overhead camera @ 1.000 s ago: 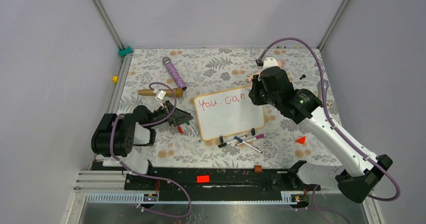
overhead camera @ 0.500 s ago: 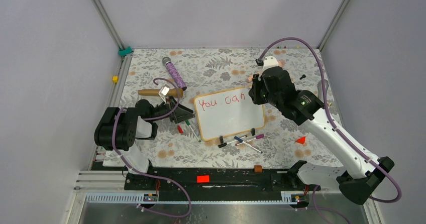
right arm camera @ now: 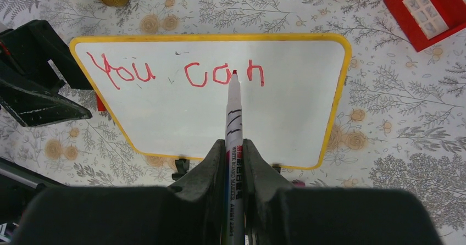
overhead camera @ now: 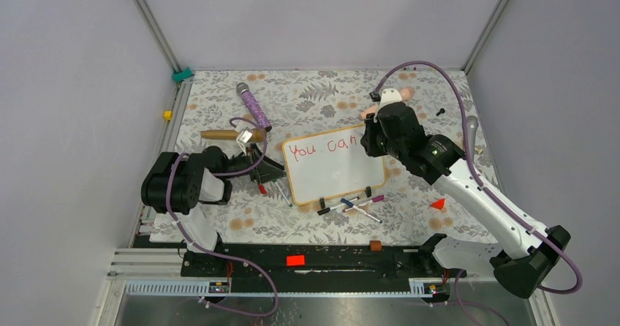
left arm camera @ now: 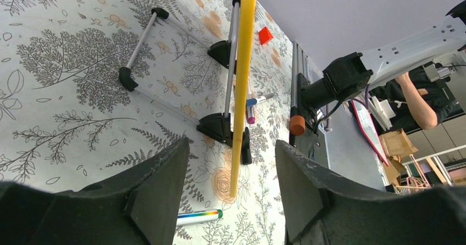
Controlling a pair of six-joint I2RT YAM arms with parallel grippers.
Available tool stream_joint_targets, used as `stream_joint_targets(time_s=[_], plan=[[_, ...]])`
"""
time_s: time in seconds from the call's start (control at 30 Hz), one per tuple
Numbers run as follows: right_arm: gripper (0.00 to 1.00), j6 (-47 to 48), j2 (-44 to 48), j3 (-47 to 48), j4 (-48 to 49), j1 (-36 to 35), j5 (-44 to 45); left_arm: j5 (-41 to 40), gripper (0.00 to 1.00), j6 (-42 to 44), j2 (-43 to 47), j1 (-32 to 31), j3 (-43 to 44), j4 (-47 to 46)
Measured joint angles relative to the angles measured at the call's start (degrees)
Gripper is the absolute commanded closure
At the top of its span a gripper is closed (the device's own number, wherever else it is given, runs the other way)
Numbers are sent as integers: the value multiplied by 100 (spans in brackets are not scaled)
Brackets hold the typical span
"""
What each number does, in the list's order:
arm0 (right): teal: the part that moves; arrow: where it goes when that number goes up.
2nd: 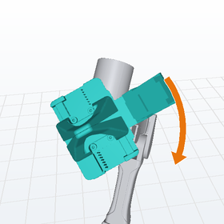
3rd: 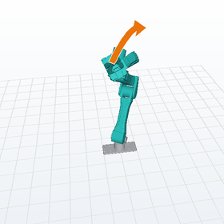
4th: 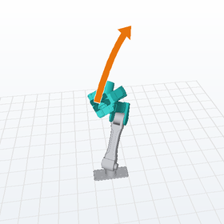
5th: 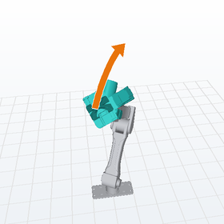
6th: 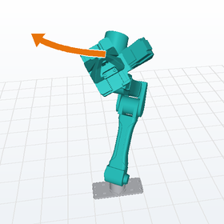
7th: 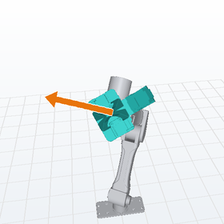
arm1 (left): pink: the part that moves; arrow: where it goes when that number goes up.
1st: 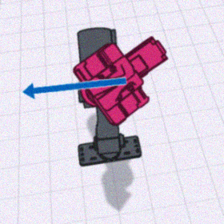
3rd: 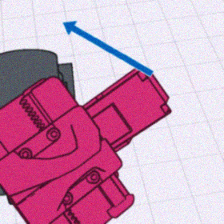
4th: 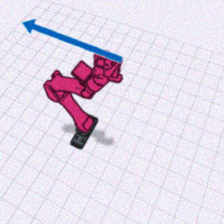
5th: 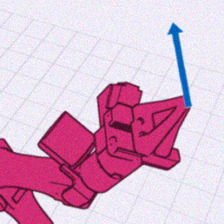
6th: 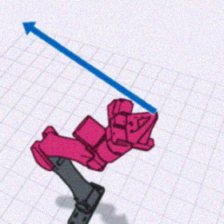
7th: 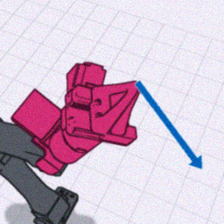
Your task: Write a sentence on the whiteboard
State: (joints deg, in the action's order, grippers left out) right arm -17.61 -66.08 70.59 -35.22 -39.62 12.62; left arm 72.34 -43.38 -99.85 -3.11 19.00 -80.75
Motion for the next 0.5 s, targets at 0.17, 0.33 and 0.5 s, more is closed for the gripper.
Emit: stream_joint_targets(time_s=[0.17,0.33,0.5], plan=[[100,-170,0,-205,205,0,-26,63,40,7,-149,0,4,7],[100,-195,4,-245,295,0,-24,107,40,7,-190,0,15,4],[100,-197,68,-254,306,0,-9,146,36,2,-293,0,72,7]])
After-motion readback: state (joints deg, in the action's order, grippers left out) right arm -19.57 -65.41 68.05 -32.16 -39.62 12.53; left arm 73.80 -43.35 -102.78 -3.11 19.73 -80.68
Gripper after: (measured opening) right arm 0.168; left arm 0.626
